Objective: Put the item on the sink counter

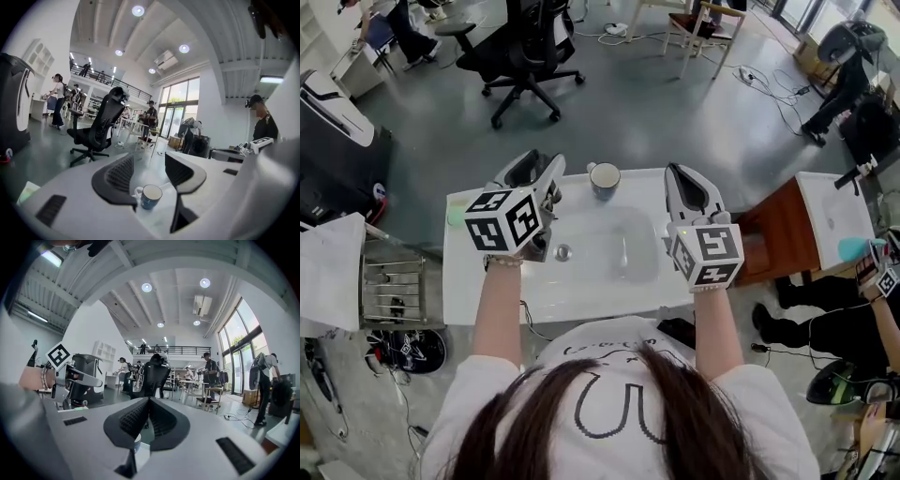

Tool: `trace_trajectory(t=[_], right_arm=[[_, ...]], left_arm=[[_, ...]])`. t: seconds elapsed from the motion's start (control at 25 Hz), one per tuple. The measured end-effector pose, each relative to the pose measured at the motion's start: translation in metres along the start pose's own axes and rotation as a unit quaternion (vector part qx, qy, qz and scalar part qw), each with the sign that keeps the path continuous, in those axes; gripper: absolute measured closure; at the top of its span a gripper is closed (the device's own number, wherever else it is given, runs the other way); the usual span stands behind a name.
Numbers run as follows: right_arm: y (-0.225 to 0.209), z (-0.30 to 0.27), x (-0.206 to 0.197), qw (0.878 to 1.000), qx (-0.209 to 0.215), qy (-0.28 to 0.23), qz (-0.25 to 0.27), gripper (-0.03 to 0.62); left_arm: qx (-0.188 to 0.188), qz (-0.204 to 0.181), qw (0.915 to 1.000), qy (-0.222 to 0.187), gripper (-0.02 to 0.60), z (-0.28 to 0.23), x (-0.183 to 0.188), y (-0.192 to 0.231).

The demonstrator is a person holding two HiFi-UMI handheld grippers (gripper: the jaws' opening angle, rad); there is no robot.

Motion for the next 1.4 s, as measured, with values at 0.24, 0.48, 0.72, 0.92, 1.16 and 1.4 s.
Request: trace_trajectory(t=[0.24,0.48,0.72,0.92,1.16,1.4], right_arm=[[0.003,0.006,0.012,1.000,0.002,-0.014,0.002,0.565],[0.005,0.008,0.020,1.000,0.004,-0.023,0.006,0.565],[0.007,0.009,0.029,0.999,0.007,-0.036,0.011,0.566],[0.012,0.011,0.034,0.999,0.017,-0.042,0.022,0.565],[0.012,0.014,0.041,0.998,0.018,-0.056,0.038,0.565],[0.012,0.017,0.045,0.997,0.014,-0.064,0.046,0.566]], left_arm=[[-0.017,-0.087,0.9901,-0.109,0.373,0.036,0.032,0.007],[0.004,-0.172,0.9692,-0.176,0.393,0.072,0.049,0.011],[0.005,-0.194,0.9550,-0.224,0.486,0.087,0.055,-0.001],[-0.004,-0.202,0.9571,-0.208,0.572,0.084,0.050,-0.009],[0.016,-0.247,0.9475,-0.203,0.572,0.080,0.054,-0.016],[0.025,-0.261,0.9421,-0.209,0.572,0.083,0.058,-0.020]])
Point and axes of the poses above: the fingertips, and each gripper's own axes: z backward along the fingers, y to its left, x out of its top, the point moved 5 cm from there along z, backward along the fingers, and after that the axes turned 8 degrees about -y, right-handed, at the moved point
